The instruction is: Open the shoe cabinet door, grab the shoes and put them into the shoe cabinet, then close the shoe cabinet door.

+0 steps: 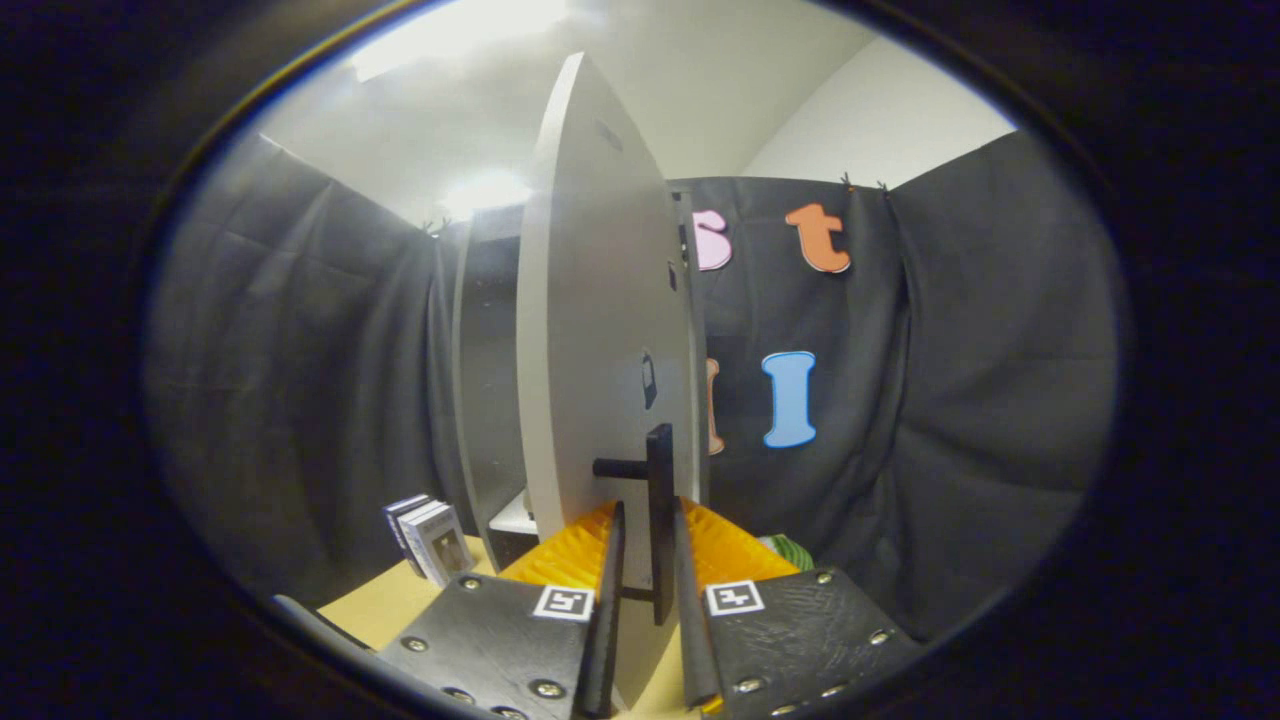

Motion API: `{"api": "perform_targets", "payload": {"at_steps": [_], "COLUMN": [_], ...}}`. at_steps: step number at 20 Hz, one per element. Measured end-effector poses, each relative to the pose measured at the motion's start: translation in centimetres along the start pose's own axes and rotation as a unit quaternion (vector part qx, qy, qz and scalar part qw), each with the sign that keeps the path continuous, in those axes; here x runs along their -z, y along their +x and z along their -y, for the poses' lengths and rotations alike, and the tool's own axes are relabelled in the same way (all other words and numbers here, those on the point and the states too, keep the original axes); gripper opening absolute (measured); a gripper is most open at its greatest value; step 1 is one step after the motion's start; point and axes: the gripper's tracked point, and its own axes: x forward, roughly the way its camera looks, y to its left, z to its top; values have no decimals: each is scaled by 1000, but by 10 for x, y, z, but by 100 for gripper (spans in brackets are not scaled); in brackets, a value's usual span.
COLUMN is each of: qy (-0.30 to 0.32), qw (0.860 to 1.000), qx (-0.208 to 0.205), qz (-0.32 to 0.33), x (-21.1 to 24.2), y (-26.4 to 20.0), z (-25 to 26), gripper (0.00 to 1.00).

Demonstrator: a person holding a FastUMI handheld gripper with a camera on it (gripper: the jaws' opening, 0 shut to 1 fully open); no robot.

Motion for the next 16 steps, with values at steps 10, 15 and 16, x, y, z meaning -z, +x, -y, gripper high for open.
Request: {"api": "perform_targets", "payload": {"at_steps": [10, 15, 16], "qy": [18, 22, 24], "qw": [998, 995, 995], "qx": [57, 92, 96], "qz": [6, 17, 22], "x": [-3, -9, -11], "y": [-17, -37, -41], "z": [48, 72, 75], "gripper": [22, 22, 22]}}
